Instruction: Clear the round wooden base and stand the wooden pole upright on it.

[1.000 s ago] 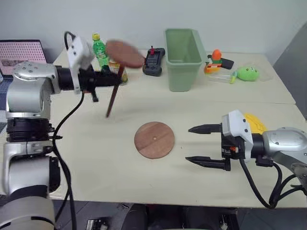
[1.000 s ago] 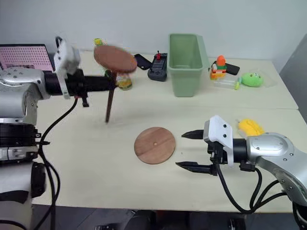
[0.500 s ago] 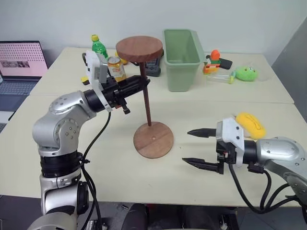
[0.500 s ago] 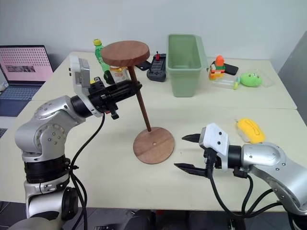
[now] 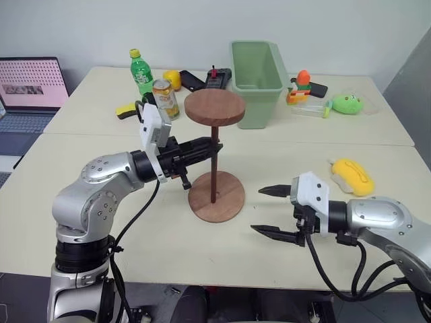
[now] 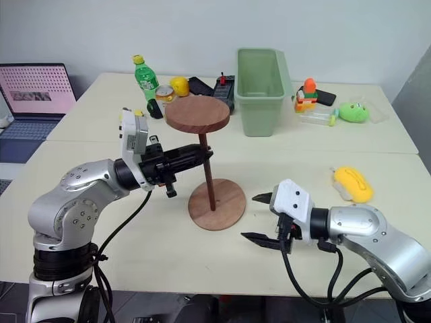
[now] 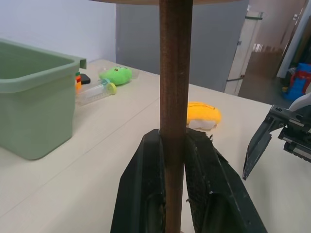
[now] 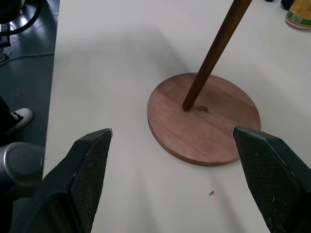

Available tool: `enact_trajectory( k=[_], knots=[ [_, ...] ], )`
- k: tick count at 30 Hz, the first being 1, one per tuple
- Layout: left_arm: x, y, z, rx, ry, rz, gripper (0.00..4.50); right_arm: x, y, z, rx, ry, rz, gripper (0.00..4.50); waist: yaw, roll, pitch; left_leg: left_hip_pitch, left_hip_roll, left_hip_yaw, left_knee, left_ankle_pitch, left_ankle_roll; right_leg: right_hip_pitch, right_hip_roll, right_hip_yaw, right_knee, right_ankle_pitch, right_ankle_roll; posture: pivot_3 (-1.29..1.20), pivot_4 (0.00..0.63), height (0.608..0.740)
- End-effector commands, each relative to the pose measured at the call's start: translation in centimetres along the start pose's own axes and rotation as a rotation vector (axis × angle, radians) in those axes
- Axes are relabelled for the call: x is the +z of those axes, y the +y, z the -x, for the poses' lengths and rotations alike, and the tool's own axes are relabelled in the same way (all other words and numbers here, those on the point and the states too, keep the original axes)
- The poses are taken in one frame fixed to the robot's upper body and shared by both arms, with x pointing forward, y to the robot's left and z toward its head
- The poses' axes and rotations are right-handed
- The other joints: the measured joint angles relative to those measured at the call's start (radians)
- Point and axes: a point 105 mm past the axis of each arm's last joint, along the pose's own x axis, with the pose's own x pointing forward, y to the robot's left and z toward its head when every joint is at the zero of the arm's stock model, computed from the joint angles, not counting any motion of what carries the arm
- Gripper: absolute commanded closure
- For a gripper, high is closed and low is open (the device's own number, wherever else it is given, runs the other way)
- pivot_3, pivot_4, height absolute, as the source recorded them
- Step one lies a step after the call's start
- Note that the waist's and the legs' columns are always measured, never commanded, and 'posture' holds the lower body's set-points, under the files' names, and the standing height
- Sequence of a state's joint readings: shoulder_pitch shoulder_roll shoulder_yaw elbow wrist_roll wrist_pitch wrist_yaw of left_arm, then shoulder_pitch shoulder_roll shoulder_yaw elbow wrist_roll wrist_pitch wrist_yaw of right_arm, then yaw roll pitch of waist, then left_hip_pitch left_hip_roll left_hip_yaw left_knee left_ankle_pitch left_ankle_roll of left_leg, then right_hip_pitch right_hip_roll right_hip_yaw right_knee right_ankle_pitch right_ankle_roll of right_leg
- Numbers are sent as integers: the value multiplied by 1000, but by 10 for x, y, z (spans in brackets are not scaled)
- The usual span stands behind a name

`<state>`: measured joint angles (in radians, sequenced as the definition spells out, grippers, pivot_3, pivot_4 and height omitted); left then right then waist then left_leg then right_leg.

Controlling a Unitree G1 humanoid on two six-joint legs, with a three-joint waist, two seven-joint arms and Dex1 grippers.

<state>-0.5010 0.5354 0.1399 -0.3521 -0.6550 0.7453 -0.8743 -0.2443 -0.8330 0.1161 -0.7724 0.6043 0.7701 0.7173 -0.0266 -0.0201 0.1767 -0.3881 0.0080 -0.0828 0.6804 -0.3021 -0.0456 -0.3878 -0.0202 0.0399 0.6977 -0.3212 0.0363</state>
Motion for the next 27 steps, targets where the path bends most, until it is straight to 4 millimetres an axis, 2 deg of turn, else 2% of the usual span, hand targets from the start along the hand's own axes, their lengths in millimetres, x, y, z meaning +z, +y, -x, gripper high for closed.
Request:
enact_trajectory(
  k=[1, 15, 27],
  knots=[
    [9, -1, -2, -3, -25, -59, 4256, 5, 1, 2, -11, -15, 33, 375, 0, 0, 0, 0, 0, 0, 0, 0, 0, 0, 0, 0, 0, 0, 0, 0, 150, 740],
    [10, 6, -8, 11, -40, -94, 4256, 4, -1, 3, -11, -6, 32, 375, 0, 0, 0, 0, 0, 0, 0, 0, 0, 0, 0, 0, 0, 0, 0, 0, 150, 740],
    [0, 9, -8, 43, -49, -96, 4256, 6, -3, 3, -9, -4, 45, 375, 0, 0, 0, 0, 0, 0, 0, 0, 0, 0, 0, 0, 0, 0, 0, 0, 150, 740]
  ],
)
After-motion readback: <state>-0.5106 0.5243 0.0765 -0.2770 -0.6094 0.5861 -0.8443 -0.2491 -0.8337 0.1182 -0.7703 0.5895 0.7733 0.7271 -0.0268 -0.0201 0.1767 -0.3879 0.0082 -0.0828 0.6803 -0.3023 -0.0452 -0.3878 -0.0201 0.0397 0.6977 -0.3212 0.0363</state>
